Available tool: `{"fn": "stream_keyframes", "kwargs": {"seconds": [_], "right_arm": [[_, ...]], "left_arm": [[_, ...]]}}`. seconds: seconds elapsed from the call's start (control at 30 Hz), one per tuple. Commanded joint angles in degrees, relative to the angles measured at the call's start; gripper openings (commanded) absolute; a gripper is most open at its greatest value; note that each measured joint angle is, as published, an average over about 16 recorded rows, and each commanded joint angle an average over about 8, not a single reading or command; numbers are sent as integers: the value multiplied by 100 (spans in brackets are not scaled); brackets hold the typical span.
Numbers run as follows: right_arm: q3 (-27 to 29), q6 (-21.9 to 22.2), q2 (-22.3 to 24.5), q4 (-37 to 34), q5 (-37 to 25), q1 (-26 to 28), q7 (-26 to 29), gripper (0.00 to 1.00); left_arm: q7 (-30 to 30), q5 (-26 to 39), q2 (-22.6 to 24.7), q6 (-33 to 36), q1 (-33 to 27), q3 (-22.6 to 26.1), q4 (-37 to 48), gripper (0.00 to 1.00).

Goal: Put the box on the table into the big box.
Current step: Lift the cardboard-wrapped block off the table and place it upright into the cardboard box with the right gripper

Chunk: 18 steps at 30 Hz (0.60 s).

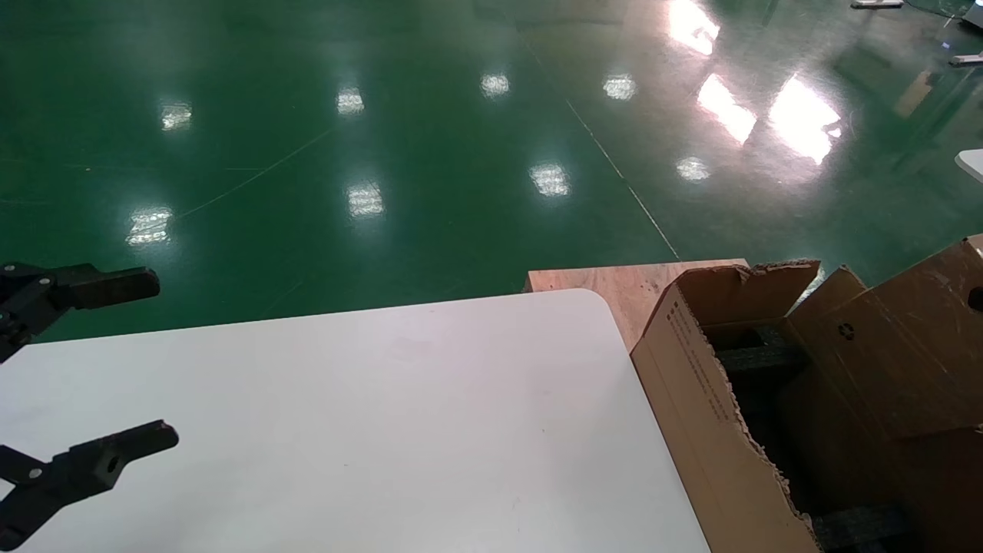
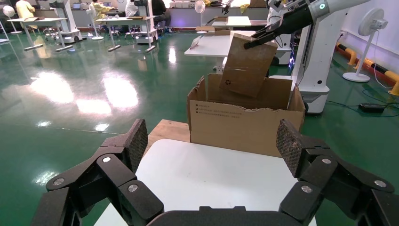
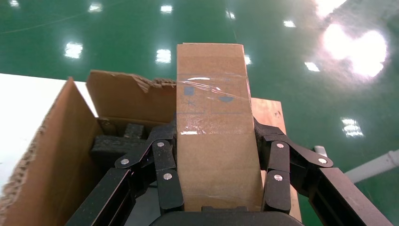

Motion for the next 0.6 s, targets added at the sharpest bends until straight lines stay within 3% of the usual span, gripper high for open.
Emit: {"fn": "stream_keyframes", "kwargs": {"seconds": [0.03, 0.4, 0.6], "right_arm": [[-211, 87, -47, -135, 110, 99, -97, 0], [-1219, 443, -107, -357, 540, 388, -120, 0], [-1480, 652, -61, -310, 566, 421, -106, 0]], "left_arm": [[0, 0, 0, 0, 0, 0, 0, 100], [0, 0, 0, 0, 0, 0, 0, 100], [0, 0, 0, 0, 0, 0, 0, 100]]}}
